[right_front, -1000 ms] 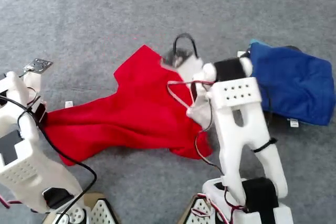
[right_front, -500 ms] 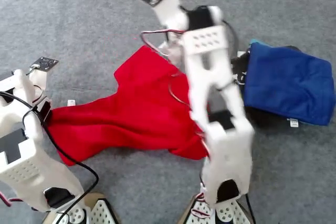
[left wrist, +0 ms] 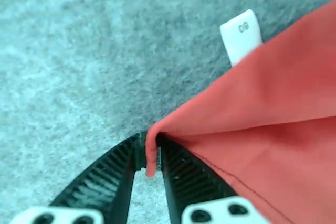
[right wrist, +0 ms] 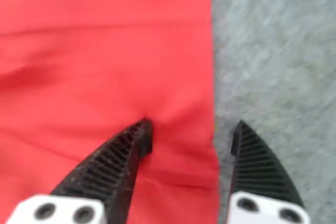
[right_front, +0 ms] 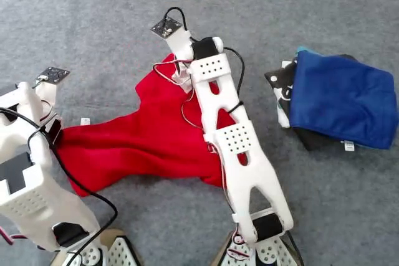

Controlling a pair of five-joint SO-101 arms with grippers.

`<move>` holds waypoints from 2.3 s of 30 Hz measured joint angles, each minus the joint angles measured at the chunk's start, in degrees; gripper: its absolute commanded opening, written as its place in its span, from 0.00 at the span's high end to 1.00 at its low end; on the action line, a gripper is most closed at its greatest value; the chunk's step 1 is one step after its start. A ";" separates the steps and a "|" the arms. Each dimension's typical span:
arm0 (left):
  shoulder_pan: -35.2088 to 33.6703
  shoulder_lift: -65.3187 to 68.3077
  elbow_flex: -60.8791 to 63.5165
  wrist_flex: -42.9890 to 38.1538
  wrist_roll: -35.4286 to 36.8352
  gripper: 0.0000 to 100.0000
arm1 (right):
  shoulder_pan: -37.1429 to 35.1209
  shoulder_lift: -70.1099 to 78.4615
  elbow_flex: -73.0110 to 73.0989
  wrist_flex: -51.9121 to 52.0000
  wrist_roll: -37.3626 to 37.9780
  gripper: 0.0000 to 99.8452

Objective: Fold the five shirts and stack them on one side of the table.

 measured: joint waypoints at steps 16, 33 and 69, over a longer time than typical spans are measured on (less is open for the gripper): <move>0.18 0.00 0.00 0.00 0.00 0.97 | 2.90 -10.46 16.88 4.13 0.62 0.97; 0.18 -0.26 1.23 -1.05 -0.70 0.97 | 5.36 -22.42 28.66 2.46 4.13 0.60; 0.18 -0.53 1.49 -1.23 -0.70 0.97 | 2.81 -11.43 22.95 -13.54 1.05 0.75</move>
